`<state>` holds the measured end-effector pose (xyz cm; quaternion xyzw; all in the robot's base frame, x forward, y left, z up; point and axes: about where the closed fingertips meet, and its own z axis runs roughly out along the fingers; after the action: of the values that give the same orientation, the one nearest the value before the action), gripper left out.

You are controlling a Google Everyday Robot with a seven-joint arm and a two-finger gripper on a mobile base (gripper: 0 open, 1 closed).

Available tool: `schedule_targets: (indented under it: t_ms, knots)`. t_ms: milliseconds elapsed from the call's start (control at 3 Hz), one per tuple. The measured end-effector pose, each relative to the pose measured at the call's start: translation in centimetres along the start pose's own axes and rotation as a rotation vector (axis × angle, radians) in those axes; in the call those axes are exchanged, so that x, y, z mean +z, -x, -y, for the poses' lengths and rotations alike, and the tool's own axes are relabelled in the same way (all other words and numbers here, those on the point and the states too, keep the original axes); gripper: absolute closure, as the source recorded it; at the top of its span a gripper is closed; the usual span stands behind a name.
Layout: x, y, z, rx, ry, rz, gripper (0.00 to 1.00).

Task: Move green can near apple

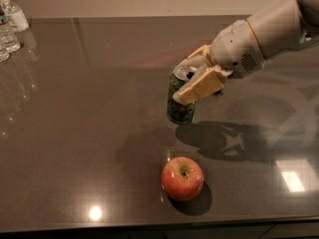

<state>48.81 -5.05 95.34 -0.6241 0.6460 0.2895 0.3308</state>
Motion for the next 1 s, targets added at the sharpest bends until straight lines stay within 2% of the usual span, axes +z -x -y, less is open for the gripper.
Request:
schedule_targets:
  t_ms: [333, 667, 1000]
  knots:
    - [-0.3, -1.2, -1.8, 0.017, 0.010, -0.008, 1.00]
    - [0.5, -1.7, -3.0, 0.011, 0.031, -0.018, 1.00]
    - [1.5, -1.8, -3.5, -0.017, 0.024, -0.031, 1.00]
